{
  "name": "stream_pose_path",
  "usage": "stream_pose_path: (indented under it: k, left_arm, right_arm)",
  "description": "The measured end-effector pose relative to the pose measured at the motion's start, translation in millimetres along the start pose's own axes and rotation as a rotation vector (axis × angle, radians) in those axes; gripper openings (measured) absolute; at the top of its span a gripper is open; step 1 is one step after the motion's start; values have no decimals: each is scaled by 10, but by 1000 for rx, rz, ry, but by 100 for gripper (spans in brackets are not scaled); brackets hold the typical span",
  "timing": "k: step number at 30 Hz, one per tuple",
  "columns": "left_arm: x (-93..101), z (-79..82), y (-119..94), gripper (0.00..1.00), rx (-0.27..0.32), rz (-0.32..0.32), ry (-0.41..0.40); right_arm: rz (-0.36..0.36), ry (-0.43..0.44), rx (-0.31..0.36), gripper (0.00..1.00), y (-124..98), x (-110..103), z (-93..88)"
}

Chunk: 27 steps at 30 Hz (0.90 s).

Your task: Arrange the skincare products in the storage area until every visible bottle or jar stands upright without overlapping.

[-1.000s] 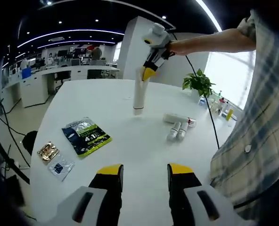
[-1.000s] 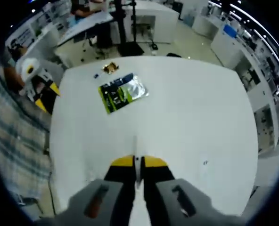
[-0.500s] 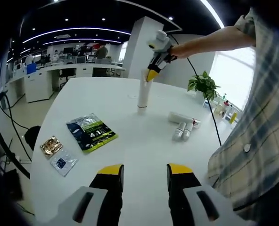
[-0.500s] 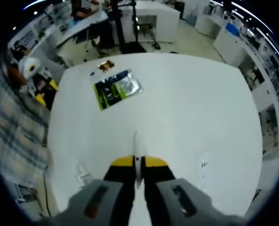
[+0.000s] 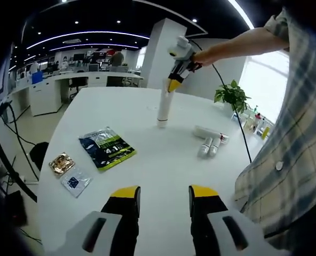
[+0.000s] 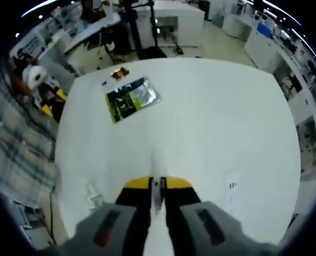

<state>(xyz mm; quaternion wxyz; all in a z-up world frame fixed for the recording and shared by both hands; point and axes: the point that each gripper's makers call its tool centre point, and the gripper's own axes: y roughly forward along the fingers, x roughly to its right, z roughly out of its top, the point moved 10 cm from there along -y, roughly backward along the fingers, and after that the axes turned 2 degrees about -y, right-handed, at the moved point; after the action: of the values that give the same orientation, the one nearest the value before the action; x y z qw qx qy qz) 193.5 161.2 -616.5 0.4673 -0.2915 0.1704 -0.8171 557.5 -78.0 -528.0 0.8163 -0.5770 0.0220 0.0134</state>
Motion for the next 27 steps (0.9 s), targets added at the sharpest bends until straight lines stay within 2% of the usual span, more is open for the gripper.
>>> stream_pose_path:
  k: [7, 11, 14, 18, 20, 21, 23, 27]
  left_arm:
    - [-16, -13, -83, 37, -3, 14, 8]
    - [-21, -7, -109, 38, -5, 18, 21]
    - [-21, 4, -108, 38, -8, 14, 33]
    - [3, 47, -88, 38, -9, 3, 55]
    - [21, 67, -75, 38, -10, -4, 67]
    - [37, 81, -67, 38, -12, -9, 74]
    - [63, 99, -53, 38, -12, -16, 88]
    - [120, 125, -24, 38, -19, -30, 110]
  right_arm:
    - [-25, 5, -10, 17, 29, -57, -85]
    - [-50, 73, 22, 21, -29, -81, -203]
    - [-69, 110, 34, 24, -88, -135, -358]
    - [-103, 222, 69, 28, -168, -270, -673]
    - [-126, 250, 89, 31, -204, -321, -810]
    - [-141, 302, 110, 33, -232, -396, -937]
    - [-153, 333, 112, 34, -249, -456, -1056]
    - [-193, 408, 94, 36, -230, -687, -1476]
